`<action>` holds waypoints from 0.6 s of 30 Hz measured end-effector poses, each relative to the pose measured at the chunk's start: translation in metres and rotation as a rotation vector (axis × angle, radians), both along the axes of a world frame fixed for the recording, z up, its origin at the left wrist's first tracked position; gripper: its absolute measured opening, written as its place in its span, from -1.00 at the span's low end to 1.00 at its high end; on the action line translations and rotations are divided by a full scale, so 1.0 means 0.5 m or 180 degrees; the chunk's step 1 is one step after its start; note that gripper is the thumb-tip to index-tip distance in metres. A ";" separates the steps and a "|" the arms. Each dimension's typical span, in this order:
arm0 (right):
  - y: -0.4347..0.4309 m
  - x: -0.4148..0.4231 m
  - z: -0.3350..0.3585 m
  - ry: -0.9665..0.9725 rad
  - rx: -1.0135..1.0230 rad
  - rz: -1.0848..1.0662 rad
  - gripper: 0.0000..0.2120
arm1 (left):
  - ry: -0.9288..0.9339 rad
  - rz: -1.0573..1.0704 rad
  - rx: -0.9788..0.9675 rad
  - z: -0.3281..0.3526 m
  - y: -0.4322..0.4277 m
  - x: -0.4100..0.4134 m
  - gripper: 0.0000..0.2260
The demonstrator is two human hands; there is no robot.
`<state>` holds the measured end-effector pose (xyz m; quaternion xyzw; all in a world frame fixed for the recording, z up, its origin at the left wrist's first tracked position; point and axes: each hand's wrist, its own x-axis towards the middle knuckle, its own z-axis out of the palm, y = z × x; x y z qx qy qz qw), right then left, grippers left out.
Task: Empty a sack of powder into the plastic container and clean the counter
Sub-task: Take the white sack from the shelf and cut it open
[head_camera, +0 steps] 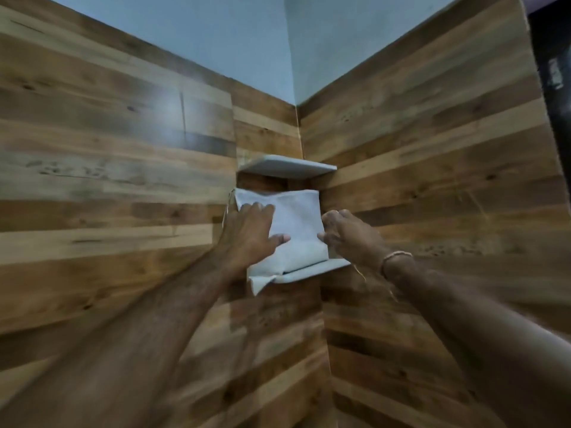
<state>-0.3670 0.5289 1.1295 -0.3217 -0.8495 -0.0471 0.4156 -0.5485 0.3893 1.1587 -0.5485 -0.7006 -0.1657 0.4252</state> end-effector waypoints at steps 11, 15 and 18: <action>0.226 -0.252 0.192 -0.0497 0.0536 -0.0447 -0.39 | 0.0496 0.0520 0.0125 0.174 0.276 -0.221 -0.45; 0.283 -0.317 0.230 -0.0717 0.0406 -0.0527 -0.26 | 0.0725 0.0331 0.0294 0.176 0.298 -0.254 -0.51; 0.306 -0.337 0.244 -0.0756 0.0340 -0.0690 -0.30 | 0.0774 0.0089 0.0465 0.170 0.304 -0.272 -0.54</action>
